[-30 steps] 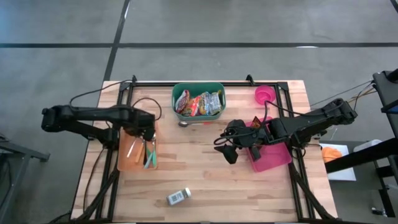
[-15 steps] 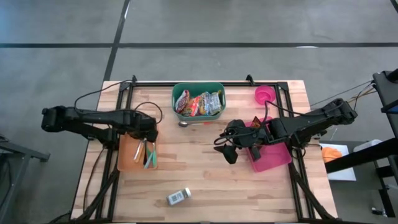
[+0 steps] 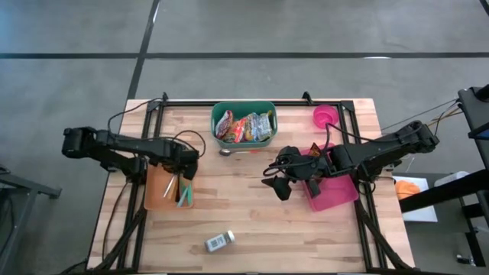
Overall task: Pick & Place Food Item
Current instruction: Put the silver spoon into the orange bin, then put the orange spoon into the orange bin
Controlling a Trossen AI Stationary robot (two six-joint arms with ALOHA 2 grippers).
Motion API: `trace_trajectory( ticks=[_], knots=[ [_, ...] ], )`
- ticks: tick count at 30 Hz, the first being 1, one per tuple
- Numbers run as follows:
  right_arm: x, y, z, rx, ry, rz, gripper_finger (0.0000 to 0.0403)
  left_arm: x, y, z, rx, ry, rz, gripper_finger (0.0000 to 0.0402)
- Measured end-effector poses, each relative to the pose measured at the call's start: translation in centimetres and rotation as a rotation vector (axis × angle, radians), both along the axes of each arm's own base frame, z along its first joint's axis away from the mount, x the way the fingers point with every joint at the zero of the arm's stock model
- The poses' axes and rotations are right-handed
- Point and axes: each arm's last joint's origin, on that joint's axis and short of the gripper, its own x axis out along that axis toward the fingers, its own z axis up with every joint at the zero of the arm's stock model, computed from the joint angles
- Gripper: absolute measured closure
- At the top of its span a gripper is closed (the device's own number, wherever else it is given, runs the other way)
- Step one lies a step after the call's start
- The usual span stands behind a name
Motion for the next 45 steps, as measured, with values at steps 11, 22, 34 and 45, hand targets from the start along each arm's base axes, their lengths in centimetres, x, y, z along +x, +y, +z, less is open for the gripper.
trace_trajectory(
  ticks=[11,22,34,45],
  knots=[
    [0.0,0.0,0.0,0.015,-0.001,-0.014,0.0054,0.2,0.0,-0.1,0.002,0.003,-0.004,0.0398],
    [0.0,0.0,0.0,0.016,-0.001,-0.016,0.0054,0.2,-0.1,-0.2,-0.025,-0.001,-0.020,0.0287],
    [0.0,-0.6,-0.2,0.018,0.020,-0.041,0.0055,1.4,0.0,3.0,-0.031,-0.098,-0.080,0.0176],
    [1.7,-5.4,-2.3,0.007,0.157,0.036,0.0090,3.0,0.2,6.6,-0.018,-0.176,-0.192,0.0166]
  ],
)
